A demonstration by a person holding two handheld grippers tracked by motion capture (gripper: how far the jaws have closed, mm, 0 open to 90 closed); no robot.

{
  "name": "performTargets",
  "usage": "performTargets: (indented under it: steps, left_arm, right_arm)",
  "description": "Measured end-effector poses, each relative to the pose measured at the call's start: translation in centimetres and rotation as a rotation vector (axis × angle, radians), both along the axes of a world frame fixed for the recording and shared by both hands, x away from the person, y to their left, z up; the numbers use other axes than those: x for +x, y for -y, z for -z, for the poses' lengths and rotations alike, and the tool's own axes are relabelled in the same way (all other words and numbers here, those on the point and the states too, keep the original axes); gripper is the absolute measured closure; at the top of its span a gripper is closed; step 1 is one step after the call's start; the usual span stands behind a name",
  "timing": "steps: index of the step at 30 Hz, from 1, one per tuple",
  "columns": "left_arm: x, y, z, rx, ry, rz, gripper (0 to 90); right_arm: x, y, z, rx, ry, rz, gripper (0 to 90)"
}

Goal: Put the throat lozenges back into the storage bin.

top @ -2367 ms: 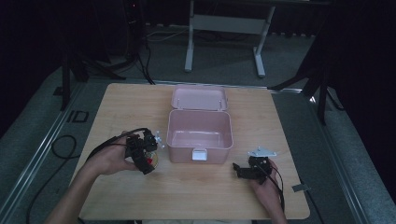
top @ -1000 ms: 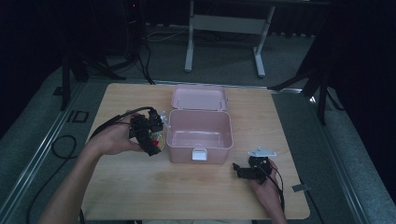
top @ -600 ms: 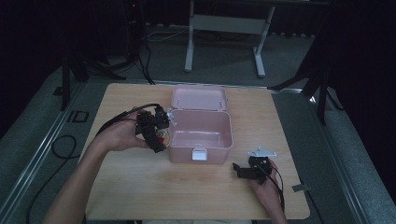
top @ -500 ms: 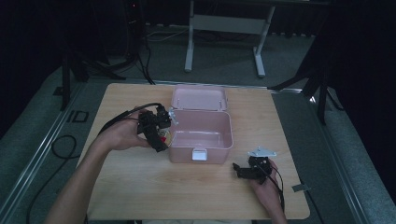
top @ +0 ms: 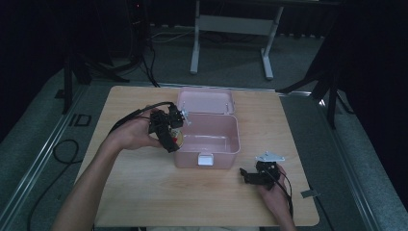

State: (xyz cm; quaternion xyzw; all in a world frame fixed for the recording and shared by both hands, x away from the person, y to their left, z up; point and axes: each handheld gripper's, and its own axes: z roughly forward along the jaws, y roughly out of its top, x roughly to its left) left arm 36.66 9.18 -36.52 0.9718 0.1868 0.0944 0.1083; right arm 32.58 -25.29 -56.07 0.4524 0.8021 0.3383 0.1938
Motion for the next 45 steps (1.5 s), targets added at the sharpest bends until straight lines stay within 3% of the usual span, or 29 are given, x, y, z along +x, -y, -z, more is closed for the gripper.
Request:
performTargets:
  steps: [25,45]
  left_arm:
    - [1.4,2.7,-0.1,0.009,-0.005,0.021,21.9]
    - [2.5,4.1,1.1,0.033,-0.065,0.012,21.9]
  right_arm:
    - [0.0,0.0,0.0,0.0,0.0,0.0,12.7]
    - [0.0,0.0,0.0,0.0,0.0,0.0,12.7]
